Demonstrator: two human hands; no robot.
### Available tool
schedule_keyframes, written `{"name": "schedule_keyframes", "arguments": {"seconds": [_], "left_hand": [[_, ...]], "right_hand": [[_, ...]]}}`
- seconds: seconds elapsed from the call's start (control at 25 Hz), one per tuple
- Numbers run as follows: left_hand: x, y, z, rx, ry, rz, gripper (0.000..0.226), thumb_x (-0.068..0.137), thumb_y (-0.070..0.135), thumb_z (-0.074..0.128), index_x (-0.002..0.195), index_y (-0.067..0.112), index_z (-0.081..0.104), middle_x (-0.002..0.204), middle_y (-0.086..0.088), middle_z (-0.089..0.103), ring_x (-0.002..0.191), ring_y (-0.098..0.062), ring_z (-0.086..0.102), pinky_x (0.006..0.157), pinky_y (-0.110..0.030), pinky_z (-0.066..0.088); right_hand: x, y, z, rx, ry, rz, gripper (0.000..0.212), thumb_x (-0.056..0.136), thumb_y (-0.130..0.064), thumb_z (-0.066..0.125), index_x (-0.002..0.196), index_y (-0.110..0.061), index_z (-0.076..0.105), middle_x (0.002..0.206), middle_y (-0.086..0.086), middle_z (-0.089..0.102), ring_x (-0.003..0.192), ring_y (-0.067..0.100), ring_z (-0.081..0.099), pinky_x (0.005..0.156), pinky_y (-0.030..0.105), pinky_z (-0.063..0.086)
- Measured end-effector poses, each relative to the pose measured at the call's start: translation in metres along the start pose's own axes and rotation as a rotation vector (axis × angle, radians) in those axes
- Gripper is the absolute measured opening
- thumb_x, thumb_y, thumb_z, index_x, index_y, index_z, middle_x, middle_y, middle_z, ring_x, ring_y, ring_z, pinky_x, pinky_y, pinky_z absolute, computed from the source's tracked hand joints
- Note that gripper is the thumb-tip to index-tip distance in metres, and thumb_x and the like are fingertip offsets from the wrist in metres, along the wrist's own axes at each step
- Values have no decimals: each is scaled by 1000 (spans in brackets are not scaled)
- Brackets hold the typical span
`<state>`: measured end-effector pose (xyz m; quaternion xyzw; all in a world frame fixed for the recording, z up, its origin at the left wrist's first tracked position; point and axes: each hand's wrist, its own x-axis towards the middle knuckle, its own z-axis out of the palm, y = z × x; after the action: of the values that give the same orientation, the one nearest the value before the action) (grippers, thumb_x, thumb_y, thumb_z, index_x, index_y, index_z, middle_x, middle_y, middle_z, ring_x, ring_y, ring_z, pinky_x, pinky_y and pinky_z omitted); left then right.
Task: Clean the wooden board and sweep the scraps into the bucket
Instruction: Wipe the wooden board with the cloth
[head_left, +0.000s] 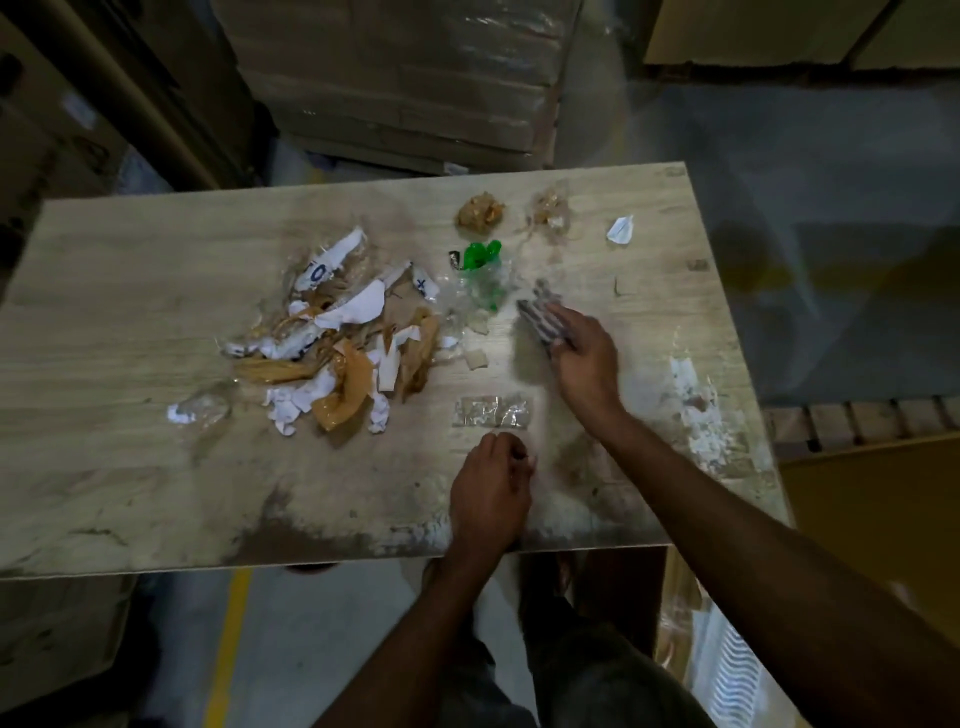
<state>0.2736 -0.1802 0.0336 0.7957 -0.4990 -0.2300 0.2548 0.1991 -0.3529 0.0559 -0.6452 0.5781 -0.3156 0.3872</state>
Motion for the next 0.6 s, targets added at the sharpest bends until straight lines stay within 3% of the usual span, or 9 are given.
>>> {"name": "schedule_keyframes", "arguments": {"seconds": [0.12,0.24,0.4,0.48,0.56,0.6], "left_hand": [[0,-1,-3,-113,113,-110,5,94,26,58,95,25,54,91,5,57,75,-17,59,65,-38,49],[3,0,-4,-211,237,-191,11,91,15,58,97,23,54,94,6,57,76,-14,58,67,-35,47],[4,0,-2,-270,355,-262,16,90,9,56,89,23,48,86,1,54,76,-17,55,66,-31,42],[3,7,0,-270,351,-297,18,91,12,56,90,27,46,87,2,55,74,-15,55,63,-30,41],[4,19,5,-258,326,-310,19,91,14,57,93,29,46,90,6,56,73,-12,57,62,-32,43],[7,26,9,-237,298,-288,18,91,16,58,95,30,48,93,8,57,74,-11,58,63,-32,45]], "right_hand": [[-37,18,-21,-226,130,179,51,95,-3,55,144,-18,58,136,15,60,122,37,56,99,36,44],[-64,8,17,-274,24,44,52,94,-4,54,144,-18,56,137,13,57,120,36,53,98,39,43],[-38,-35,59,44,-255,18,46,96,-6,55,140,-18,62,137,9,64,124,28,59,103,35,48],[-26,-48,49,228,-242,96,45,95,-2,55,136,-16,64,135,6,67,120,20,63,100,27,53],[-14,-45,21,364,-152,126,42,93,1,55,130,-15,67,126,2,70,107,12,66,87,17,54],[-7,-36,2,390,-91,123,39,92,-2,55,125,-17,69,120,1,71,104,14,66,86,21,56]]}}
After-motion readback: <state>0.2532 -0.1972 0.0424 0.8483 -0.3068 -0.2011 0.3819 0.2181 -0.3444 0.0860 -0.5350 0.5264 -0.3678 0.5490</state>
